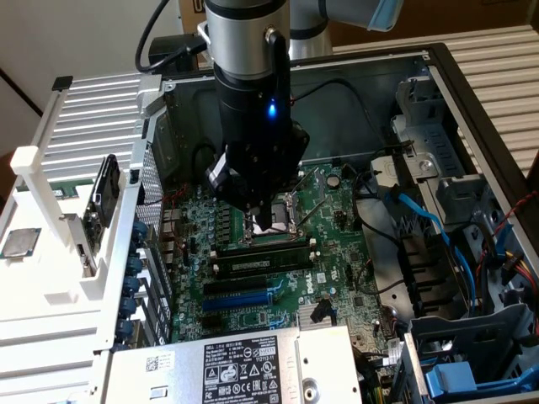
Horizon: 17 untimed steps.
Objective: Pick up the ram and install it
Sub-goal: 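Press down the ram until it locks into place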
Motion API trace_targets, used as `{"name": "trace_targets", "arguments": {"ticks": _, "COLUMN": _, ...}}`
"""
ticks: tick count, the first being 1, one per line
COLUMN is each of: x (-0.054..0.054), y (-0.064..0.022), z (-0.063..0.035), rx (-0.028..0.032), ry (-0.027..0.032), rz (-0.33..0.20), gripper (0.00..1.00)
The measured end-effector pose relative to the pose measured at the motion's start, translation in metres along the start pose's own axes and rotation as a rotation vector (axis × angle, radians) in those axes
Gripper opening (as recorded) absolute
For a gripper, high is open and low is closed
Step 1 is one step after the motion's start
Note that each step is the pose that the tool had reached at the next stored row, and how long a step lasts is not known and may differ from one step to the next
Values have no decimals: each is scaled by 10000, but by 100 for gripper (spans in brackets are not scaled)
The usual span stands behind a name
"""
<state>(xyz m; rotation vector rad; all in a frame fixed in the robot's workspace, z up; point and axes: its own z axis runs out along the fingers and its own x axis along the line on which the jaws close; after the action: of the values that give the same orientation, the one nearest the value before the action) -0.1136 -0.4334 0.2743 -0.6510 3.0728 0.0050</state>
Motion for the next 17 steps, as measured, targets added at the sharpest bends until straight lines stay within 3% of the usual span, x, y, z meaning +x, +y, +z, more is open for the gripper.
{"name": "trace_targets", "arguments": {"ticks": 17, "x": 0, "y": 0, "z": 12, "rx": 11, "ry": -3, "rz": 2421, "gripper": 10}}
